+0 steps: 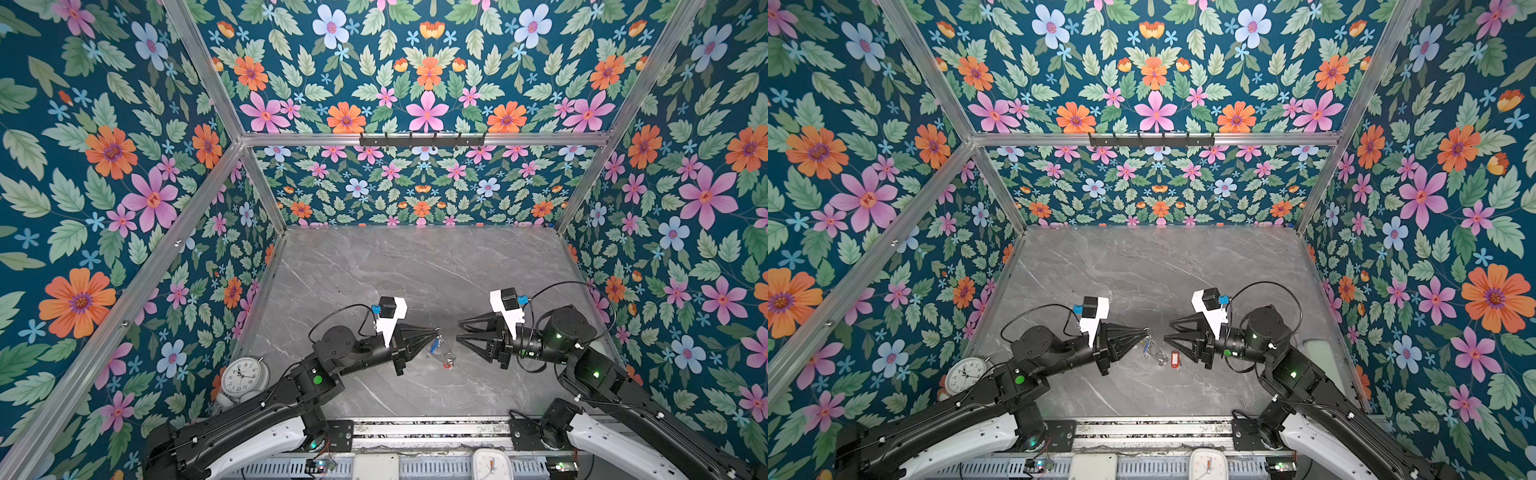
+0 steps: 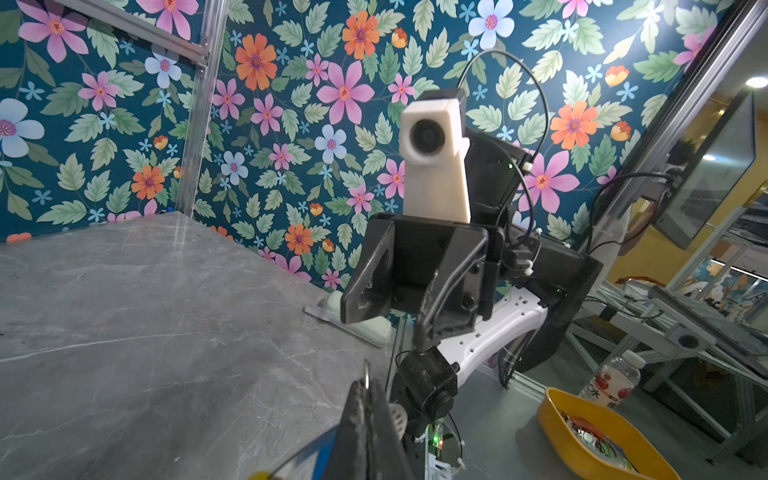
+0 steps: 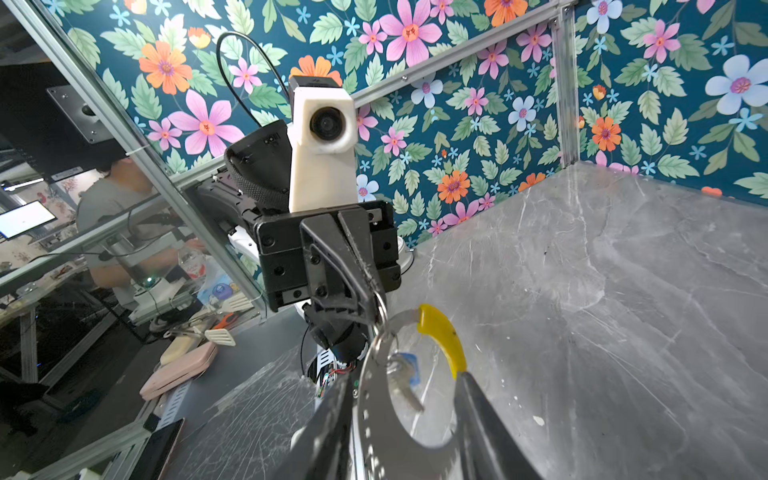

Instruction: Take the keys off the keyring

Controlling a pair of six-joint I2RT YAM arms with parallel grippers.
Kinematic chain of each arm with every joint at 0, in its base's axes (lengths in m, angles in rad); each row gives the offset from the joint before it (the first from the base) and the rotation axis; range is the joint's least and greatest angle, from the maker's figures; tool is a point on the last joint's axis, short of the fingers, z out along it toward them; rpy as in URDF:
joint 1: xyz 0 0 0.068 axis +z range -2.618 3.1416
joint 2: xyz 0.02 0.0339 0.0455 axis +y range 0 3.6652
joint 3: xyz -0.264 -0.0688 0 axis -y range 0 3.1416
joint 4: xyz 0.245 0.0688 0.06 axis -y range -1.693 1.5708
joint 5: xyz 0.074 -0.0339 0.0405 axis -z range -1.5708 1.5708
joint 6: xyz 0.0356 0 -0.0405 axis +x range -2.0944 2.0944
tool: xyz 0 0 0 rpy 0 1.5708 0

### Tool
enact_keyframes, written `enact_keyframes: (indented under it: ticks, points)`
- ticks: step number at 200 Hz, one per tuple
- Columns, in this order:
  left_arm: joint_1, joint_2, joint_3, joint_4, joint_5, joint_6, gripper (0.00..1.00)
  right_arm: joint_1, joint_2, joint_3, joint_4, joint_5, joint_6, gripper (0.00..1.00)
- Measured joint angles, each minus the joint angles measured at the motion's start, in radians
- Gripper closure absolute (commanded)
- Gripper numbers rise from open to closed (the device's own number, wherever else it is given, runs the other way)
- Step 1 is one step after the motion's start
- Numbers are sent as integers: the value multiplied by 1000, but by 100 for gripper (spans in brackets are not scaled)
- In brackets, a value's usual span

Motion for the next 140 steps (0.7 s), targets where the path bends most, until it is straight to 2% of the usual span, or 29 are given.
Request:
enact_keyframes:
  ticks: [57, 140]
  points:
    - [0, 43, 50, 7, -8, -44, 100, 0, -10, -13, 67, 31, 61, 58]
    - [-2, 91, 176, -227, -122, -165, 100, 0, -75, -32, 58, 99, 79, 60]
